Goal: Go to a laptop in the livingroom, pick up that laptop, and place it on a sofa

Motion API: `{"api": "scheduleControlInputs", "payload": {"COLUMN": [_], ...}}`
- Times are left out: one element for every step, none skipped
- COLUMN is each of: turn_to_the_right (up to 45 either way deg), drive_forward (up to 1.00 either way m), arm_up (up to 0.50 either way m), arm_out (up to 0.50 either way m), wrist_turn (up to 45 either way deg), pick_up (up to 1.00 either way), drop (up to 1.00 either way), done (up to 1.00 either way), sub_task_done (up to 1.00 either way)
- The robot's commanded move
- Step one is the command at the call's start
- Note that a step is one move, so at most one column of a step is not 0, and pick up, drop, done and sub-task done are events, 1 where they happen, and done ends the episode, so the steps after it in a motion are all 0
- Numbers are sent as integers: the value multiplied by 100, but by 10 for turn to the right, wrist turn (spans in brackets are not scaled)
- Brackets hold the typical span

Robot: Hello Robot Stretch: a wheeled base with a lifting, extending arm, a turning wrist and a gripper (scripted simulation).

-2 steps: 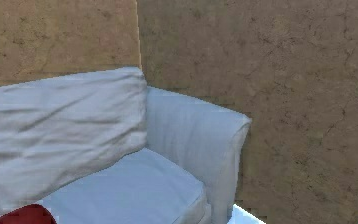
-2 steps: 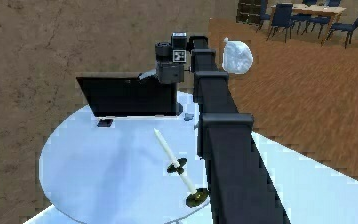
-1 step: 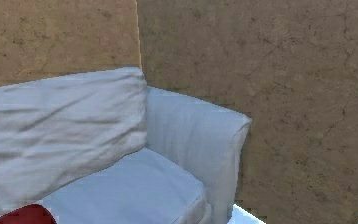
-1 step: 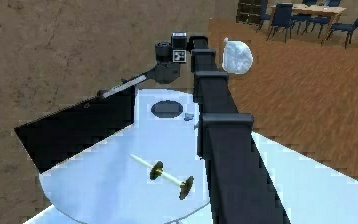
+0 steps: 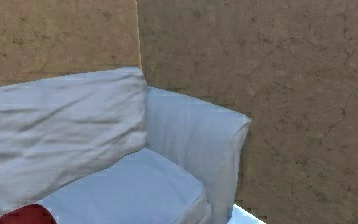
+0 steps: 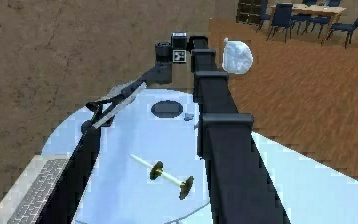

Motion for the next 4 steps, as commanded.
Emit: {"api": "scheduleControlInputs", "payload": {"turn_to_the_right": [0, 0, -450, -450], "drive_forward": [0, 0, 0, 0], "arm_up": [0, 0, 0, 0], "arm_out": [0, -38, 0, 0], "wrist_turn": [-240, 0, 0, 0], "pick_up": [0, 0, 0, 0], "drop": [0, 0, 0, 0], "done": [0, 0, 0, 0], "sub_task_done": [0, 0, 0, 0]}}
